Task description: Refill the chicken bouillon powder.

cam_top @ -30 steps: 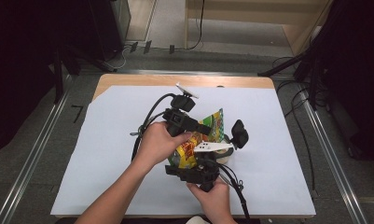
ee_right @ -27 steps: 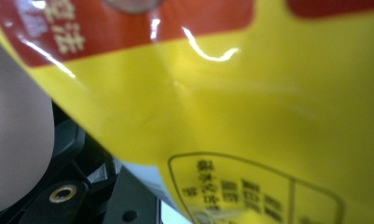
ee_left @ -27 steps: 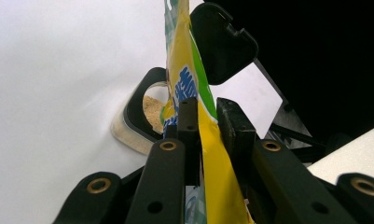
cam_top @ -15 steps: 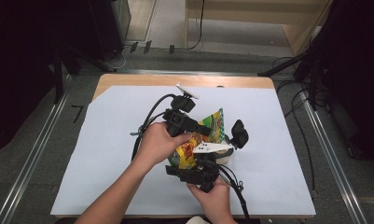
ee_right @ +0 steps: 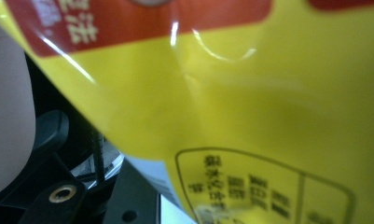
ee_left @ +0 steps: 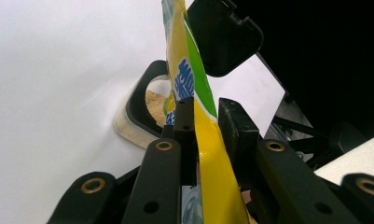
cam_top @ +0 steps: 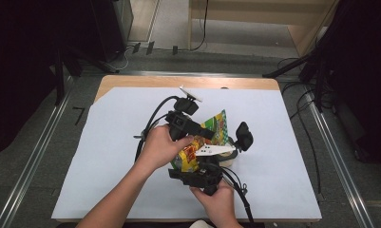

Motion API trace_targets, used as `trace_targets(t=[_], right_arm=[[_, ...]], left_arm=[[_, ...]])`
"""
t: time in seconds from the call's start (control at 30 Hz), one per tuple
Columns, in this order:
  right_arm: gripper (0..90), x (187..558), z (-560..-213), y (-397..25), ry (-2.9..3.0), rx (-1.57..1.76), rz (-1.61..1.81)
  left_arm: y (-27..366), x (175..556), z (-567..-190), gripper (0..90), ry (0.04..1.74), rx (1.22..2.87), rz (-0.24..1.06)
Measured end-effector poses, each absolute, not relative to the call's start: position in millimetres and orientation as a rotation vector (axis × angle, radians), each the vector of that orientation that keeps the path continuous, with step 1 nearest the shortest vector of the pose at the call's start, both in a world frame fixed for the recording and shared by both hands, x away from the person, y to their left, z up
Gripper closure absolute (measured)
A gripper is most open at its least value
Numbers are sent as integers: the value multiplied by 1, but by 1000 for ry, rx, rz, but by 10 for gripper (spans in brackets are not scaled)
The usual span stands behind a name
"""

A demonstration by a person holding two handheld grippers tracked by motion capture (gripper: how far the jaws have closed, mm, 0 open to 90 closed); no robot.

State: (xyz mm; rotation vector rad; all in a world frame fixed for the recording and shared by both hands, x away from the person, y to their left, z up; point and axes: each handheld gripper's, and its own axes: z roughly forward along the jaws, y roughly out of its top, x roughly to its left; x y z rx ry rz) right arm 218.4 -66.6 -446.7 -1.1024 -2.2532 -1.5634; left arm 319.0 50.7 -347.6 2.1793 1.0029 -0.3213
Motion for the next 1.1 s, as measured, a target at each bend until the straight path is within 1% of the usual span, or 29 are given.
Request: trace_targets(t=[0.13, 0.23, 0.43, 0.53, 0.9, 1.1], right_arm=[[680, 218, -447, -66, -2263, -1103, -1561], [680, 217, -446, -67, -2261, -1104, -1567], [679, 214, -441, -67, -2233, -1114, -1568], [679, 214, -441, -68, -2221, -1110, -1581], [680, 219, -444, -71, -2177, -1132, -1581], [681, 221, -442, -75, -2123, -1154, -1600]], left_arm=[[50, 319, -348, 827, 1020, 2181, -316], [51, 321, -348, 842, 1042, 2175, -345], [52, 324, -346, 835, 1074, 2143, -410], [48, 322, -346, 834, 1085, 2158, -383], [44, 328, -347, 831, 1078, 2165, -405], [35, 329, -341, 832, 1078, 2181, -380]])
